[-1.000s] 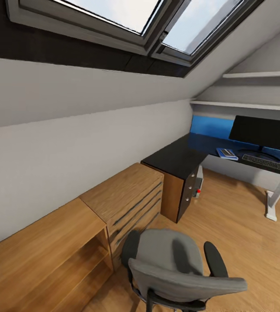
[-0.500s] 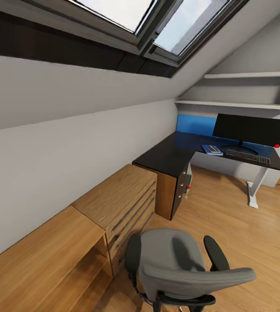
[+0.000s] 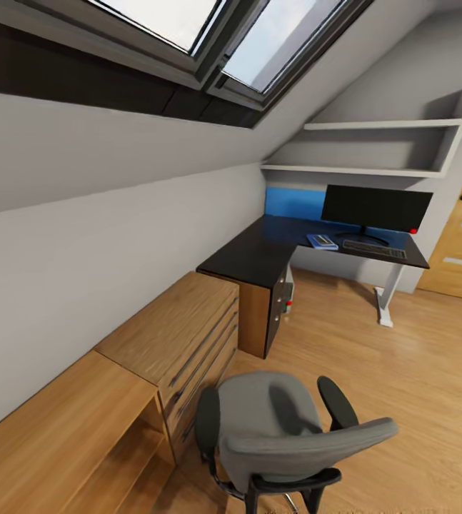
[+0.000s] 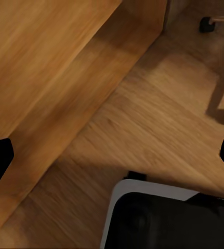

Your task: In the bedroom, organize the workspace by keeping the computer under the desk, ensuring the monitor is on the desk, placing the keyboard on the desk next to the monitor, placing the mouse on the desk next to the keyboard, moving the folder from the swivel chair onto the desk next to the mouse, stacking the notebook on top of the folder with the pen on top of the notebook, and positioning the swivel chair next to the desk.

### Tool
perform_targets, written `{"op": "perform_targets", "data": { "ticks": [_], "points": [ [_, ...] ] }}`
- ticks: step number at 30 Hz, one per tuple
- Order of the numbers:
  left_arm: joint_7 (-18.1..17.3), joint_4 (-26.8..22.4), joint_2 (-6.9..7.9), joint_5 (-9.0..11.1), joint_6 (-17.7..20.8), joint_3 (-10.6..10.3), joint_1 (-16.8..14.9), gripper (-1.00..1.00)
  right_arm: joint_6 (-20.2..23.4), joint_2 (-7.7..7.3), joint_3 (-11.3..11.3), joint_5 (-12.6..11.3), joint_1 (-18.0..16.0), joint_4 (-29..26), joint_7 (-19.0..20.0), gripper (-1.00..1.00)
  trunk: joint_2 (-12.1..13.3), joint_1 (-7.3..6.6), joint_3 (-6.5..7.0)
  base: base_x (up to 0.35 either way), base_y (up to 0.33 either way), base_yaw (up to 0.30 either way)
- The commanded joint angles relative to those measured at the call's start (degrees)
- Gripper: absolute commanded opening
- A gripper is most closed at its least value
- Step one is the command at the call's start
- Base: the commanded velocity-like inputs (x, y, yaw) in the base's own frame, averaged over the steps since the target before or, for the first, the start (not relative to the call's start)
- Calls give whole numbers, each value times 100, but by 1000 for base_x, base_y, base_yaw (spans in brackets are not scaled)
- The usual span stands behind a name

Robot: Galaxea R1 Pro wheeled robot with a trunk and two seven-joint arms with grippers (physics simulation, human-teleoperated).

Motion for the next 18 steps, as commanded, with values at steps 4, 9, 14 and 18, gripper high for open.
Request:
{"op": "perform_targets", "data": {
  "ticks": [4,9,14,18],
  "points": [
    [48,-13,4,26,-8,-52,1,100,-2,-5,46,-14,-3,-18,-55,100,-12,4,-11,0,4,-257],
    [48,-13,4,26,-8,-52,1,100,-2,-5,44,-14,-3,-18,-55,100,-12,4,-11,0,34,-257],
    [48,-13,4,26,-8,-52,1,100,-2,-5,47,-14,-3,-18,-55,100,-12,4,-11,0,219,-257],
    [48,-13,4,26,-8,-52,1,100,-2,-5,47,-14,-3,-18,-55,100,-12,4,-11,0,280,-257]
  ]
}}
